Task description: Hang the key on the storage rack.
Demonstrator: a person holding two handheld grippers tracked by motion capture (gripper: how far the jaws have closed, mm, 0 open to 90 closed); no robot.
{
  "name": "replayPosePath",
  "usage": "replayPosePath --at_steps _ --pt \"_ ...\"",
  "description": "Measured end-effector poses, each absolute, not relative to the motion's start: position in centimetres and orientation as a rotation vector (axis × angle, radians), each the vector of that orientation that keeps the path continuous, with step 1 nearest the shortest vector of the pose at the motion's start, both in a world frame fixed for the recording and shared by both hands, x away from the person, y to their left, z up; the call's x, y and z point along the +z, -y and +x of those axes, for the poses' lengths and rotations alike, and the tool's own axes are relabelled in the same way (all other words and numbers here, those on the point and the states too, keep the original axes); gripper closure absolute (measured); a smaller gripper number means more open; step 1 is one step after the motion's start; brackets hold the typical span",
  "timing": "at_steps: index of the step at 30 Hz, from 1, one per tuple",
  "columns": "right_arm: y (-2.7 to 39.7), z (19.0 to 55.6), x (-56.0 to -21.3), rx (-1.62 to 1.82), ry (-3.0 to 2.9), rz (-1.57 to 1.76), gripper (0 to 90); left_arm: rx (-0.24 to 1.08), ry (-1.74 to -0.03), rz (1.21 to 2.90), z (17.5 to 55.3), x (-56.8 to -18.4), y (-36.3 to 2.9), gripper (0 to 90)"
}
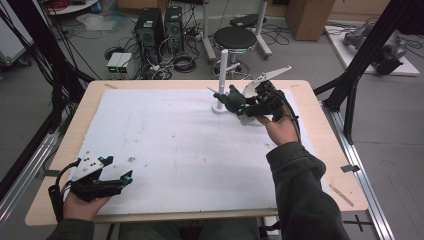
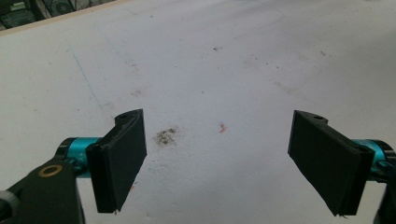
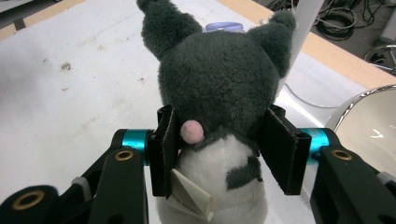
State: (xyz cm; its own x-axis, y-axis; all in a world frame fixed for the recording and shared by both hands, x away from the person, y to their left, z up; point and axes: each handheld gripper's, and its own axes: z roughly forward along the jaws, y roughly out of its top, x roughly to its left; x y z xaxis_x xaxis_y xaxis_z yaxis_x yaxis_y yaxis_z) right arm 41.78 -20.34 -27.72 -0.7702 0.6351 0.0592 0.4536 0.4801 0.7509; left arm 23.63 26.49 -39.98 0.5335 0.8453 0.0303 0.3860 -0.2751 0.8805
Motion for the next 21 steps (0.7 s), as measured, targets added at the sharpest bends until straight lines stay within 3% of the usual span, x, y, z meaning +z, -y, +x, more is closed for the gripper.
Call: replayPosePath --at_steps 21 --pt "20.8 43.6 -25.6 1.175 -2.447 0.974 49.9 0.641 -1.012 1.873 23.6 -40.0 -26.6 19.6"
